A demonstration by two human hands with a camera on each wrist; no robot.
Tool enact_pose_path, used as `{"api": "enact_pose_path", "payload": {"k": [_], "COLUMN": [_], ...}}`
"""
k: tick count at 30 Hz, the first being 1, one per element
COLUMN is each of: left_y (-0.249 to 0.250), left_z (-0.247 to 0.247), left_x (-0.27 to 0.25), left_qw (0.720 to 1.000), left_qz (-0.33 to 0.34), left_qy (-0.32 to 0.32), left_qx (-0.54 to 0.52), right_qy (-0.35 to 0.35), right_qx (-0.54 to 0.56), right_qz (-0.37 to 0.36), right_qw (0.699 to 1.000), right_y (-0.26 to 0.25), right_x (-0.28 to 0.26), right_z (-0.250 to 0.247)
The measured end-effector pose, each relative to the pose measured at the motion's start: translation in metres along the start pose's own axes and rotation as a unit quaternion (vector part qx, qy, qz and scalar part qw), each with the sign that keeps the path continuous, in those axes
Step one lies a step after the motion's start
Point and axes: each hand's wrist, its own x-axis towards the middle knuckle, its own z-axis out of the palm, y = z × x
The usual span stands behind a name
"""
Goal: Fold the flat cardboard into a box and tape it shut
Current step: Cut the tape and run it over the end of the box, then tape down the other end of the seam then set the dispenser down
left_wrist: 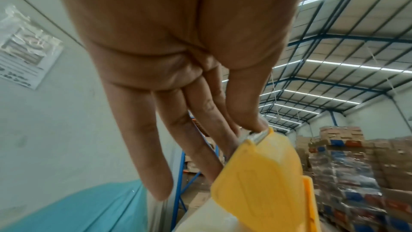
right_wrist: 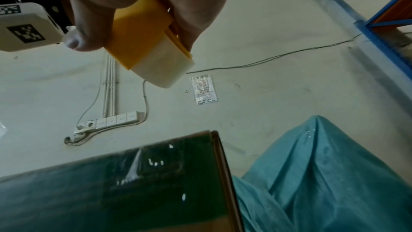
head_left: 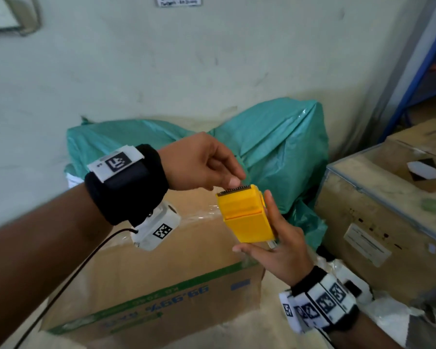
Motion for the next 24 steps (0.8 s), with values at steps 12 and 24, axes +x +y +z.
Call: {"api": "enact_pose_path", "payload": {"k": [12, 24], "left_y": [-0.016, -0.105], "left_z": [-0.036, -0.103], "left_x": [-0.047, -0.136], "left_qw": [0.990, 0.989], "left_qz": [-0.039, -0.063], "left_qy": [0.132, 0.130], "left_qx": [-0.013, 0.037], "right_qy": [-0.004, -0.058], "right_qx": [0.063, 0.122], "right_qz": [-0.123, 0.069], "right_qw": [0.990, 0.988], "right_y": [-0.027, -0.134], "right_x": [0.030, -0.011], "right_z": [0.054, 0.171]}}
